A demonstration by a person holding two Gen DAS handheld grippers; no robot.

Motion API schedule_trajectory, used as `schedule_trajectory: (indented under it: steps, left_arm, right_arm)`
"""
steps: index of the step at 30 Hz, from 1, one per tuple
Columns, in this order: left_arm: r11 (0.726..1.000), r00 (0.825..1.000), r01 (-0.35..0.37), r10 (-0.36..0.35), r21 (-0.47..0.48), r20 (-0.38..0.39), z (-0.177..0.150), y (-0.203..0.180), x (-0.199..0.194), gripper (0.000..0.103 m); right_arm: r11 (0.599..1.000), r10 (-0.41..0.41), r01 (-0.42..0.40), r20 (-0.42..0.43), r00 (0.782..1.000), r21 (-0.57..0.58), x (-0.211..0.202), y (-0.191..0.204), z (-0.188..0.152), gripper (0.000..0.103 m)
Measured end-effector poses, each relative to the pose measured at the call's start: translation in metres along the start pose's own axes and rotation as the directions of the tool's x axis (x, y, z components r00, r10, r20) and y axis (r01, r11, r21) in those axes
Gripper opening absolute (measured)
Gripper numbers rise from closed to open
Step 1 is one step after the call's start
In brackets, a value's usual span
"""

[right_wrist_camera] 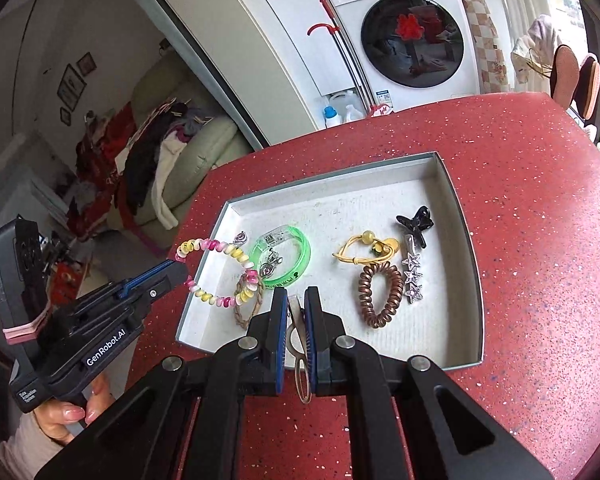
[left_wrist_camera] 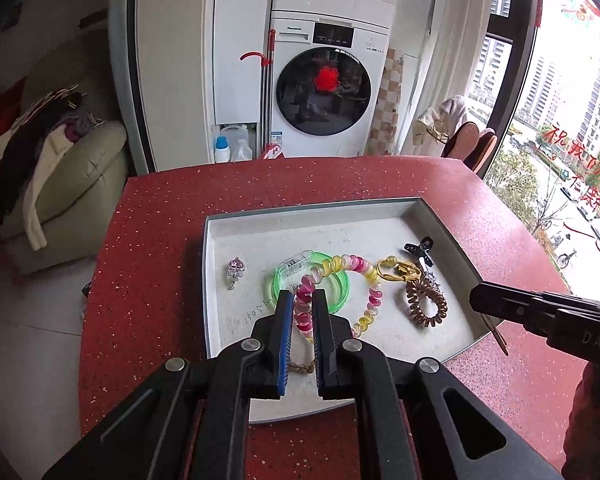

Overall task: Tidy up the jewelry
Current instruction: 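Carry the beaded bracelet and cream hair clip into the tray with both grippers, then open the right gripper to drop the cream clip while the left releases the bracelet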

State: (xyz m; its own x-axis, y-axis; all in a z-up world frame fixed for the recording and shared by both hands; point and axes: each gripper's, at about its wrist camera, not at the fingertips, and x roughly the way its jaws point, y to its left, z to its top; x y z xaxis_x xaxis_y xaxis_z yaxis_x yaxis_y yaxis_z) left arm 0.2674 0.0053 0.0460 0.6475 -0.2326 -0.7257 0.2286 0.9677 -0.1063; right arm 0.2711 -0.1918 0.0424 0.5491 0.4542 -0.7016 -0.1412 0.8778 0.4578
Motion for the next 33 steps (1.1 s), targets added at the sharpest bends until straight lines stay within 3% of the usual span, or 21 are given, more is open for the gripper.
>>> schedule_trajectory:
  steps: [14, 24, 33]
  left_arm:
    - [0.998, 0.994, -0.057, 0.054, -0.021, -0.093, -0.015, 0.012, 0.052, 0.028]
    - [0.996, 0.990, -0.090, 0.090, 0.005, -0.112, -0.022, 0.008, 0.065, 0.028]
    - [0.993, 0.987, -0.114, 0.116, 0.026, -0.114, -0.026, 0.005, 0.070, 0.028]
  right_arm:
    - [0.999, -0.025, 0.028, -0.073, 0.997, 0.045, 0.059, -0.014, 0.000, 0.009]
    - [0.989, -0.142, 0.144, -0.054, 0.988, 0.024, 0.059, -0.034, -0.003, 0.009]
    - [0.984, -0.177, 0.177, -0.044, 0.983, -0.013, 0.060, -0.031, -0.005, 0.010]
